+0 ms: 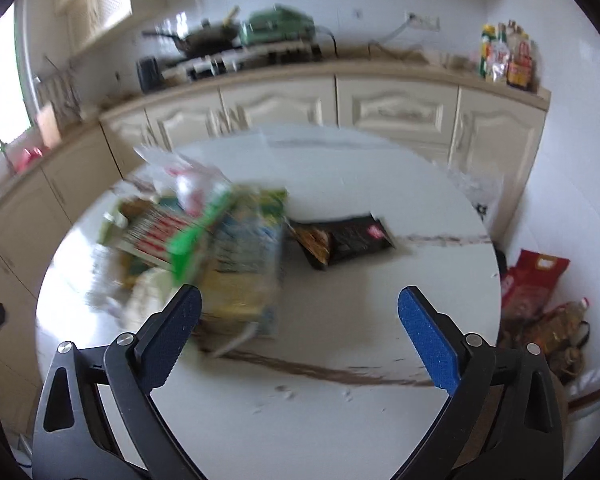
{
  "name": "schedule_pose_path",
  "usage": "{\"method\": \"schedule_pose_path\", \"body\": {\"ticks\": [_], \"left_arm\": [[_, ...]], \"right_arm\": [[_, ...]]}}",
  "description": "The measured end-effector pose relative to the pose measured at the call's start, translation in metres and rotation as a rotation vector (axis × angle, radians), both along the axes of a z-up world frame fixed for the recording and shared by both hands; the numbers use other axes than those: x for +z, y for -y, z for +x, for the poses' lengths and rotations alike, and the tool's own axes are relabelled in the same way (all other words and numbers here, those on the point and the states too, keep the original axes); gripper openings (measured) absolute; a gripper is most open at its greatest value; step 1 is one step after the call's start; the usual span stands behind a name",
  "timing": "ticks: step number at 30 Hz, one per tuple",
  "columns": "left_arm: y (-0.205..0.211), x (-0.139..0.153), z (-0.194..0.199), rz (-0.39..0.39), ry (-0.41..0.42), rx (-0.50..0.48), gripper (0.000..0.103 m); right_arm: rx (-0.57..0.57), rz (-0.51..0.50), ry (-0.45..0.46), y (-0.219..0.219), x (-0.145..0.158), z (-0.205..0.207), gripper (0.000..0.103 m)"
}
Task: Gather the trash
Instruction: 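Move both tools toward the trash pile on the table, then grasp the milk carton with the right tool while the left tool grasps a green wrapper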
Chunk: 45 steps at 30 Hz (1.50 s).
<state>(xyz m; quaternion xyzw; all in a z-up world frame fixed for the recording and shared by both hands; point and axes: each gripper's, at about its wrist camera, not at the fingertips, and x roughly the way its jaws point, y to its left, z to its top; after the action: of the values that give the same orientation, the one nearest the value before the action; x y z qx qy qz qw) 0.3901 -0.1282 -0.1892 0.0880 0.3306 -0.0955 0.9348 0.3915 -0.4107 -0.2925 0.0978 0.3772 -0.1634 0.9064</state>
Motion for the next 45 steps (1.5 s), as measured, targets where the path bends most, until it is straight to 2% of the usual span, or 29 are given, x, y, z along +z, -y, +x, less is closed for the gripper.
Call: {"method": "schedule_pose_path", "body": {"ticks": [3, 7, 12, 14, 15, 16, 26, 30, 34, 37, 40, 42, 45], "left_arm": [[0.007, -0.008, 0.016, -0.001, -0.004, 0.005, 0.102], [0.009, -0.016, 0.028, -0.003, -0.016, 0.01, 0.102], [0.009, -0.024, 0.034, -0.01, -0.026, -0.003, 0.102], [0.015, -0.028, 0.041, -0.014, -0.029, -0.021, 0.102], [0.016, -0.028, 0.041, -0.018, -0.032, -0.027, 0.102], [0.018, -0.03, 0.045, -0.021, -0.038, -0.033, 0.102], [0.052, -0.032, 0.096, -0.104, -0.089, -0.125, 0.102], [0.072, -0.035, 0.125, -0.09, -0.101, -0.123, 0.102], [0.087, -0.052, 0.161, -0.068, -0.175, -0.111, 0.102], [0.089, -0.056, 0.178, -0.074, -0.203, -0.089, 0.096], [0.083, -0.057, 0.188, -0.104, -0.212, -0.088, 0.085], [0.077, -0.061, 0.197, -0.133, -0.248, -0.101, 0.065], [0.064, -0.063, 0.206, -0.162, -0.276, -0.095, 0.051]], "right_arm": [[0.036, 0.036, -0.035, 0.0, -0.012, 0.005, 0.1], [0.084, 0.029, -0.04, -0.013, -0.019, 0.014, 0.099], [0.089, 0.022, -0.046, -0.014, -0.021, 0.031, 0.099], [0.102, 0.039, -0.058, -0.011, -0.024, 0.038, 0.08], [0.114, 0.052, -0.068, -0.009, -0.026, 0.041, 0.053], [0.116, 0.057, -0.075, -0.008, -0.027, 0.043, 0.047], [0.135, 0.06, -0.012, 0.006, -0.015, 0.026, 0.047], [0.144, 0.058, -0.005, 0.007, -0.012, 0.028, 0.047], [0.147, 0.066, -0.002, 0.012, -0.014, 0.031, 0.047], [0.149, 0.076, -0.004, 0.014, -0.017, 0.033, 0.047], [0.151, 0.083, 0.001, 0.015, -0.019, 0.032, 0.047], [0.152, 0.086, 0.006, 0.016, -0.019, 0.032, 0.047], [0.148, 0.085, 0.018, 0.016, -0.019, 0.031, 0.047]]}}
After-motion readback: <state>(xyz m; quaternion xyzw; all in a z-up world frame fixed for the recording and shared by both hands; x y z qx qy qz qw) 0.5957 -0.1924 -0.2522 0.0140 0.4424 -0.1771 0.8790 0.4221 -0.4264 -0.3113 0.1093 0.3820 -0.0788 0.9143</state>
